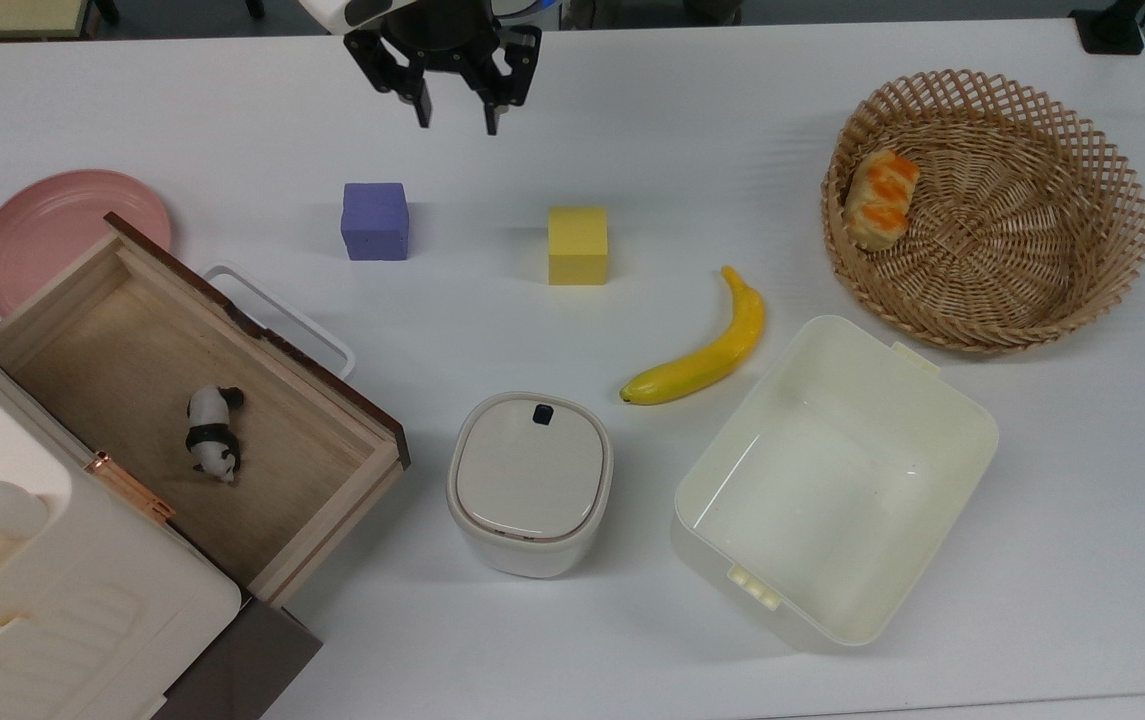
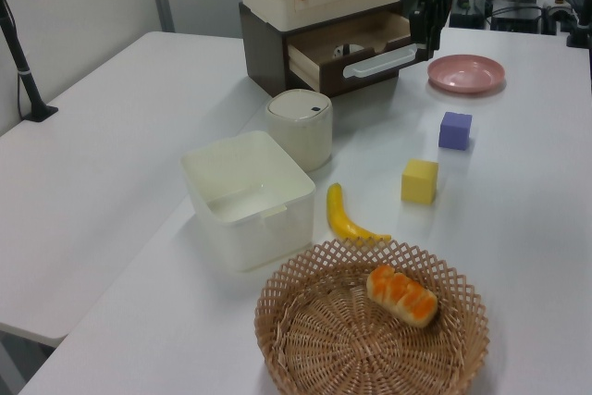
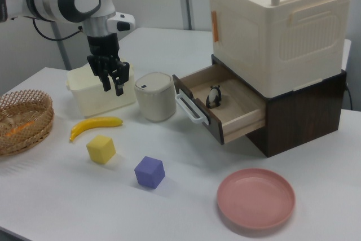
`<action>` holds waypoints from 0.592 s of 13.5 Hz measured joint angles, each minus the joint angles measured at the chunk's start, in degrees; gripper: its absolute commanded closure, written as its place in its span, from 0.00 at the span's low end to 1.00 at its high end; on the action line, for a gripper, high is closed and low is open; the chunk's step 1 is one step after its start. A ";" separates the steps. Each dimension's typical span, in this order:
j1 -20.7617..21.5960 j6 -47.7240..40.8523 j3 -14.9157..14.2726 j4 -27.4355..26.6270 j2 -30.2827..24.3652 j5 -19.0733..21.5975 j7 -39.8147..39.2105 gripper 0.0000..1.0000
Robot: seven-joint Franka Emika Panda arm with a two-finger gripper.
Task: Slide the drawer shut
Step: 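Move the gripper toward the open drawer's front panel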
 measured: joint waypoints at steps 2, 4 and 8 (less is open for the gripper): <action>0.00 0.00 0.00 0.00 0.00 0.00 2.58 0.90; 0.00 0.00 0.00 -0.01 0.00 0.00 5.23 0.94; 0.00 0.00 0.00 -0.07 0.01 0.00 12.37 0.96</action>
